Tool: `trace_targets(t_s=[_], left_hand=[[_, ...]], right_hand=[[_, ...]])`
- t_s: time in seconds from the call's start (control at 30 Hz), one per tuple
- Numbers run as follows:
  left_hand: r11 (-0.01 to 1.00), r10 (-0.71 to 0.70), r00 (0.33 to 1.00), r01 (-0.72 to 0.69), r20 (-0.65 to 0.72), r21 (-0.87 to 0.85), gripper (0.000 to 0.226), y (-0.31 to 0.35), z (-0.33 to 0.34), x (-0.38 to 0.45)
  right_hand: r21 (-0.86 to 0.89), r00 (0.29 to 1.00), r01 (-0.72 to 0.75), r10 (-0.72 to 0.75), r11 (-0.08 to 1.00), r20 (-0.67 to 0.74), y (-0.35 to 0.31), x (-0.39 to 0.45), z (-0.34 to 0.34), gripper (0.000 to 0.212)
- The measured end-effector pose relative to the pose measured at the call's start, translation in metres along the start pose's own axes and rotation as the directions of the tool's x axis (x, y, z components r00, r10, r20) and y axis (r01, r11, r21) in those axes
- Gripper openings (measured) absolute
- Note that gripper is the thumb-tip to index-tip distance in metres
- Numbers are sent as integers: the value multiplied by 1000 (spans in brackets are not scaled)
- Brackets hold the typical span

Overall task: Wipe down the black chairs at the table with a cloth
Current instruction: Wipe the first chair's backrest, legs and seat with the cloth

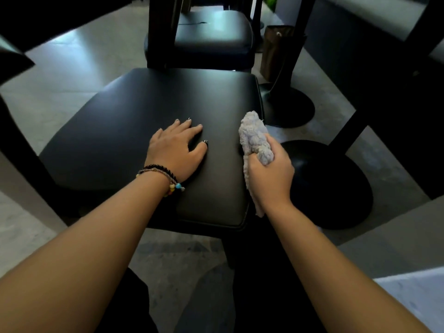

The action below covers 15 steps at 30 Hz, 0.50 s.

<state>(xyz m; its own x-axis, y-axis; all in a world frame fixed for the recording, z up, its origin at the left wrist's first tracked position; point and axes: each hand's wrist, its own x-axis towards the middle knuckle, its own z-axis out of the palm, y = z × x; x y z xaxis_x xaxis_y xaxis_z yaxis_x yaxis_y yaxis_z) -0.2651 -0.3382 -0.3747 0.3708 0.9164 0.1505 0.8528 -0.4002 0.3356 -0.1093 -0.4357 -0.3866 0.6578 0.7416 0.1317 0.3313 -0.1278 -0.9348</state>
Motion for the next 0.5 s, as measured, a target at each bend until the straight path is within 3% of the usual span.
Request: trace_targets(t_s=[0.27,0.4,0.5], left_hand=[[959,92,995,-79,38,-271,53,6,-20,-24],[961,140,990,-144,-38,-236,56,-3,-37,-24],[964,153,987,-158,-39,-214,59,-7,-35,-23]], right_hand=[[-31,973,213,-209,977,97,-22,-2,-13,48],[-118,917,391,-376,913,136,-48,15,-7,50],[-244,903,397,-329,885,277,-47,21,5,49]])
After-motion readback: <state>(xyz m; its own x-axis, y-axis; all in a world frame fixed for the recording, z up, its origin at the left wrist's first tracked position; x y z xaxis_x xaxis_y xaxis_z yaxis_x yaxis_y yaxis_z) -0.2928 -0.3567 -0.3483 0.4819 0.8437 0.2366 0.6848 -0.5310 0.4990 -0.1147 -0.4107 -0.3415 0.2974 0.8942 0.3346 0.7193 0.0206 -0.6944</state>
